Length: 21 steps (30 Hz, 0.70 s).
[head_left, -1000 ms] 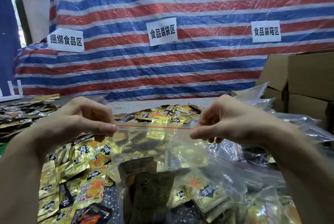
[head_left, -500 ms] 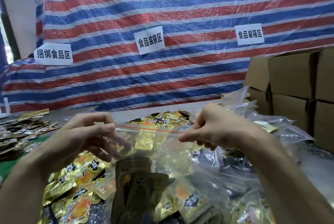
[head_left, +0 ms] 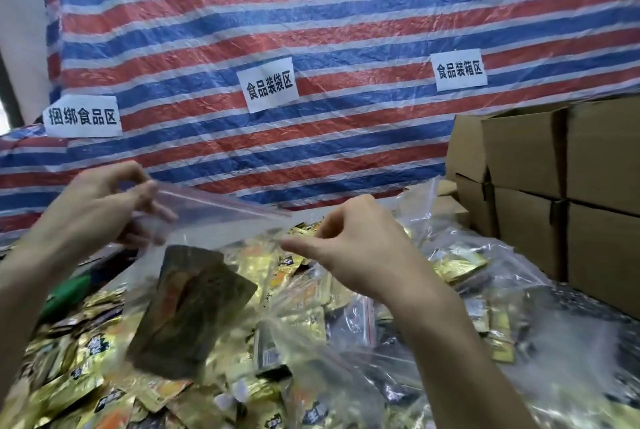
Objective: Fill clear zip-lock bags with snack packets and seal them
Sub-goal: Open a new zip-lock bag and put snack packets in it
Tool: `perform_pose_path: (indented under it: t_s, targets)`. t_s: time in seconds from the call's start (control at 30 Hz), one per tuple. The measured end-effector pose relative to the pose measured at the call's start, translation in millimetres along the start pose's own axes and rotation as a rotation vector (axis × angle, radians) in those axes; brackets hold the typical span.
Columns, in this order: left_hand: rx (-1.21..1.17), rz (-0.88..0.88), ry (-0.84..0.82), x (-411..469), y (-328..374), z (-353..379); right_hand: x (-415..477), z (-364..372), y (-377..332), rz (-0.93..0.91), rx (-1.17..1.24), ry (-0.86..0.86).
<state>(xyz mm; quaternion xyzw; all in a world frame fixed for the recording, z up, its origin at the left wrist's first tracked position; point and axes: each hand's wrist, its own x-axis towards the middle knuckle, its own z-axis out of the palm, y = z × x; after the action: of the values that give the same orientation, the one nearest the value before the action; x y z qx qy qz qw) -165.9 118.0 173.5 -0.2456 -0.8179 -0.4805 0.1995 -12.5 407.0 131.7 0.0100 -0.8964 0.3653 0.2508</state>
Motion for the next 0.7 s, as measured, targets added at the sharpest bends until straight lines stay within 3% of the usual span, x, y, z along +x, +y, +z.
perform_pose_path:
  t_s: [0.2,0.3,0.47,0.6,0.7]
  targets:
    - [0.397,0.089,0.332,38.3,41.1,59.6,-0.1,7.4,-1.3,0.001,-0.006,-0.014]
    - [0.369,0.114,0.399,42.3,45.7,106.2,3.5,13.4,2.2,0.041,-0.017,-0.044]
    - [-0.085,0.031,0.005,13.3,31.0,192.8,12.1,17.9,12.0,0.080,-0.017,0.018]
    - [0.008,0.065,-0.444,-23.0,4.5,224.9,15.6,19.0,17.6,0.141,-0.016,0.060]
    - [-0.053,0.045,-0.506,-38.6,7.3,217.2,16.1,22.1,18.7,0.147,-0.027,0.036]
